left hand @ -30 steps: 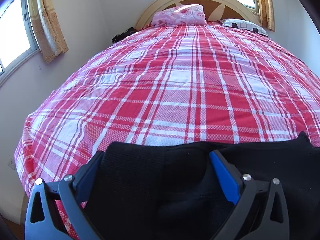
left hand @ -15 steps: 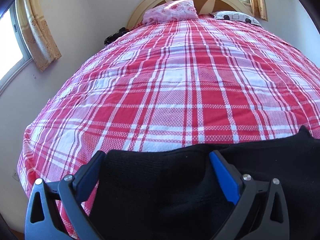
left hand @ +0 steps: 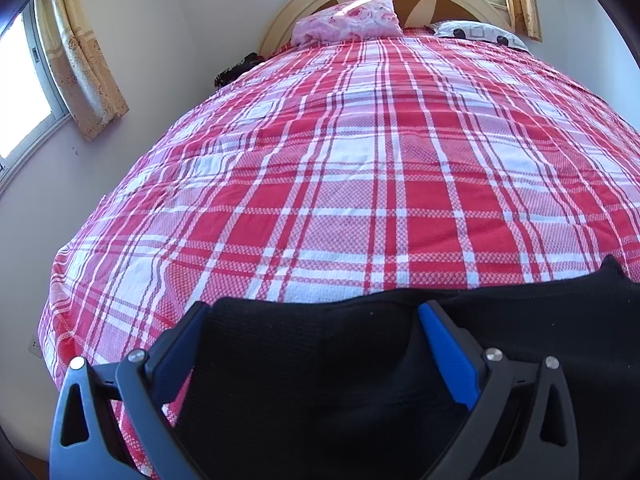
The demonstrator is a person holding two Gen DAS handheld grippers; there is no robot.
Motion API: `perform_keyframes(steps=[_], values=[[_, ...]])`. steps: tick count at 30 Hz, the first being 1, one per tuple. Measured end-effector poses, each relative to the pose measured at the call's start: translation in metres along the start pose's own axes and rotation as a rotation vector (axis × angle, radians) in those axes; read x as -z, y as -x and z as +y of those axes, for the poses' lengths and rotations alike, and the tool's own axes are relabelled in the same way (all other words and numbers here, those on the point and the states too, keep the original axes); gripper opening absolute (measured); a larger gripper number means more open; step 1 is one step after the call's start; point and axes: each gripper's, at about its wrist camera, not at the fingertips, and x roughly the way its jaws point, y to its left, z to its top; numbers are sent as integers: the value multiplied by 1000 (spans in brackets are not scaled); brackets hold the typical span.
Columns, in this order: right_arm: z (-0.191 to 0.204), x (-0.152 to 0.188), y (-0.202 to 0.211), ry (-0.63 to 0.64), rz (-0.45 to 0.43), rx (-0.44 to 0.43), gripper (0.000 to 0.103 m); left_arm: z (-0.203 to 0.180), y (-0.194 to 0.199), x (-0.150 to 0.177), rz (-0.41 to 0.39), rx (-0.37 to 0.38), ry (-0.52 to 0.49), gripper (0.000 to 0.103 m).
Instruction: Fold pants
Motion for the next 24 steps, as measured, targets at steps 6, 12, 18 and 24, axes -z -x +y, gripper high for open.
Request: perform_keyframes(steps=[6,12,18,24], values=[[-8,-58,-33,111,73,80,50,-5,2,-1,2,-37,-10,103],[-5,-55,-70,170,197,94,11,-9,3,-2,8,-70,-23,103],[49,-67,-33,536,-32,108,11,-16,4,-4,4,-108,-56,103],[21,-91,-93,586,108,362,27,-17,7,-2,-21,-129,-64,103]])
